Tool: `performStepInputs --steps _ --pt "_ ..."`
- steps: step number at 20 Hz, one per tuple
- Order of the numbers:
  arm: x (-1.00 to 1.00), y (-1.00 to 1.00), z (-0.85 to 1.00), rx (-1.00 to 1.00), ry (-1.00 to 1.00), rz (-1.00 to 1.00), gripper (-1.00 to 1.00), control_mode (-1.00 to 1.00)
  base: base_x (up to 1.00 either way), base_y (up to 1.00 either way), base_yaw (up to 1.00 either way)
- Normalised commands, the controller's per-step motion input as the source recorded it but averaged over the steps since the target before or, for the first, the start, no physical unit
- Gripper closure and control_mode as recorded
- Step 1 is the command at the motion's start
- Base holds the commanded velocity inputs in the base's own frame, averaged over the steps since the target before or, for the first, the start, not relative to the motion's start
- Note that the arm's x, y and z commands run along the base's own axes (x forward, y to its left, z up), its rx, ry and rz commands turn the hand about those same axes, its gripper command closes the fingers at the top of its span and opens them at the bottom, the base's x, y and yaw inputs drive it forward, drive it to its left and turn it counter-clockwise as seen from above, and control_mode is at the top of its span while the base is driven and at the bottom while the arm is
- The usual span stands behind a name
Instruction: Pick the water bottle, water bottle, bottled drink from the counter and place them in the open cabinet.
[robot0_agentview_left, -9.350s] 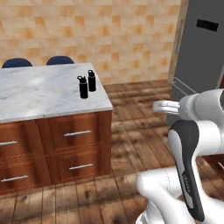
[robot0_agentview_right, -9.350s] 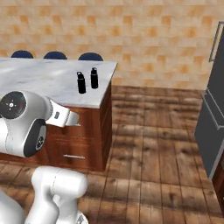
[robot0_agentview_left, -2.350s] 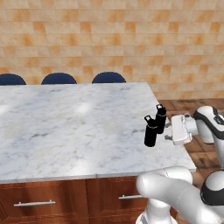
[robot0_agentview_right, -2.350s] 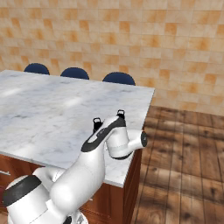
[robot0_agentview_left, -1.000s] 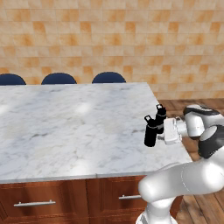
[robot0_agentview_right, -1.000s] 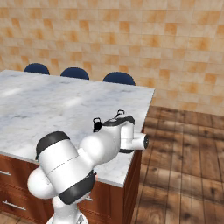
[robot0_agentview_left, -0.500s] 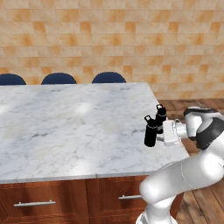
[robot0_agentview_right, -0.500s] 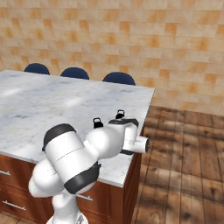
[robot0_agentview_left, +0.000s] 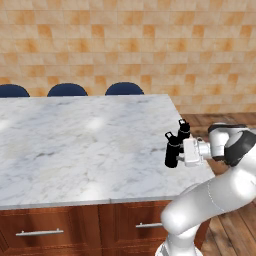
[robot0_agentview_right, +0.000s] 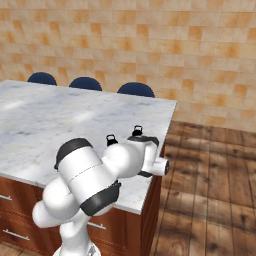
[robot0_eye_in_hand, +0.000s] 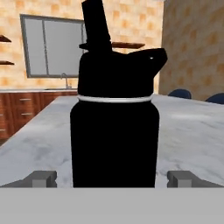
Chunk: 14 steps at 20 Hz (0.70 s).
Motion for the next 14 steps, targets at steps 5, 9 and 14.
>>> performStepInputs --steps 5,9,14 --pt "0.07 0.15 -0.02 0.03 0.00 0.00 -1.00 -1.00 0.00 0.00 0.00" --pt "0.11 0.12 -0.02 0.02 0.00 0.00 -1.00 -1.00 0.00 0.00 0.00" --pt "0.14 0.11 -0.04 0.03 0.04 0.00 -1.00 -1.00 0.00 0.00 0.00"
